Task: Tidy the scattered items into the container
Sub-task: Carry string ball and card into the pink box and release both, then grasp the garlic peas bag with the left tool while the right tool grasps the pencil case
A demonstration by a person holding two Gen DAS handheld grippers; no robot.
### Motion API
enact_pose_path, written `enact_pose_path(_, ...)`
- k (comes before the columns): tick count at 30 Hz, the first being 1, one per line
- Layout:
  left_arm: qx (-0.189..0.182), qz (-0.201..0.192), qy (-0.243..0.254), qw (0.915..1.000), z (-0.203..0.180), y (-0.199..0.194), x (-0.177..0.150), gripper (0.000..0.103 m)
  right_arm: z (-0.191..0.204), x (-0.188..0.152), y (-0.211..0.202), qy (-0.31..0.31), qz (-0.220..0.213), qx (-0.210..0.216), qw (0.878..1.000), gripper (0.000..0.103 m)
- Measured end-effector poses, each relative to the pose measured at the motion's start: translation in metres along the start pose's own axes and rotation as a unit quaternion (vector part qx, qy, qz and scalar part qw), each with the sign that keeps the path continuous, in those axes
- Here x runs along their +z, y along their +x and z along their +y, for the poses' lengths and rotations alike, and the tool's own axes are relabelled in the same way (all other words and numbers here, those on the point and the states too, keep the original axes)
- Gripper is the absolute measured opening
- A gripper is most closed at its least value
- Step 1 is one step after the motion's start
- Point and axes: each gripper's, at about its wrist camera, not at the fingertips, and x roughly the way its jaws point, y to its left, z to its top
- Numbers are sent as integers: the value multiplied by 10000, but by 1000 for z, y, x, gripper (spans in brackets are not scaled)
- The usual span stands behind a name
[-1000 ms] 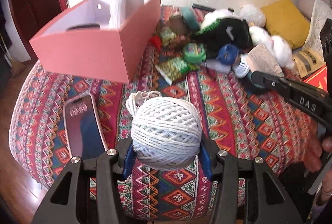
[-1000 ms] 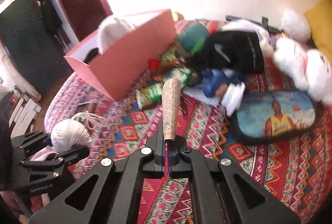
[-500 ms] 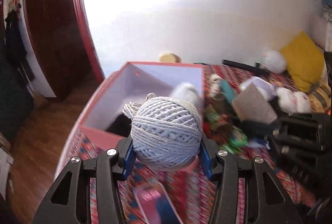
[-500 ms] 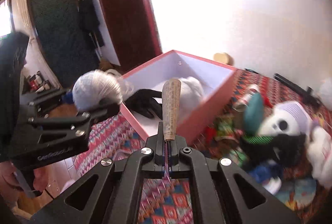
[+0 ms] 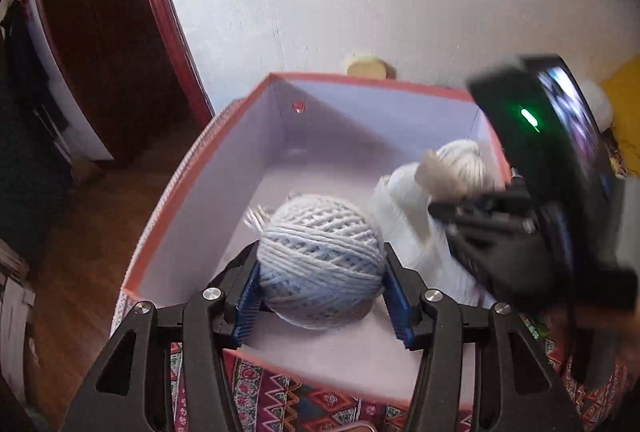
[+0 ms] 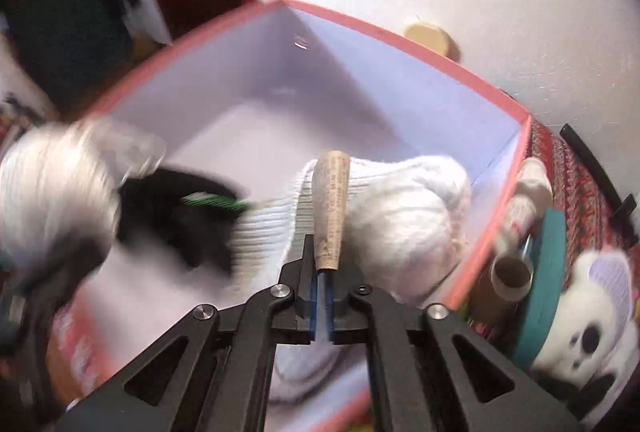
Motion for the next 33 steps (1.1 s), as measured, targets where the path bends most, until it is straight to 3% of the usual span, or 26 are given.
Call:
enact_pose_path(2,137,-12,20,9999,-3,13,1,65,-7,16,16,-80,5,-430,9990,18)
enact_pose_path(3,205,-18,17,9998,-5,19,2,74,-8,21,18,-138,-58,-558,9983,33)
enact_pose_path(4,268,-8,-17,9996,-6,24,3,78,-10,24,16,-136,-128,-546,9983,58)
enact_pose_path(6,332,37,-179,9993,-5,32,3,82,-14,25,6,-22,-386,-484,9981,85)
enact_pose_path(9,317,92,-417,9986,-2,30,3,82,-19,16,-23,-87,-871,-640,9941,86)
enact_pose_path(14,261,-153,-583,9978,-9,-15,-9,82,-23,-22,-95,183,-1415,-291,9893,86)
enact_pose_path(20,-98,-601,-125,9981,-66,-95,-48,85,-41,-120,-184,614,-1967,-88,9785,86)
enact_pose_path(26,-569,-678,411,9952,-142,-140,-118,93,-76,-243,-230,1220,-1857,-357,9744,86)
enact_pose_path(30,-839,-288,531,9946,-180,-132,-165,93,-109,-313,-233,1875,-1604,-409,9682,86)
enact_pose_path(33,-794,143,665,9945,-199,-112,-195,93,-137,-359,-220,2582,-1308,-170,9570,86)
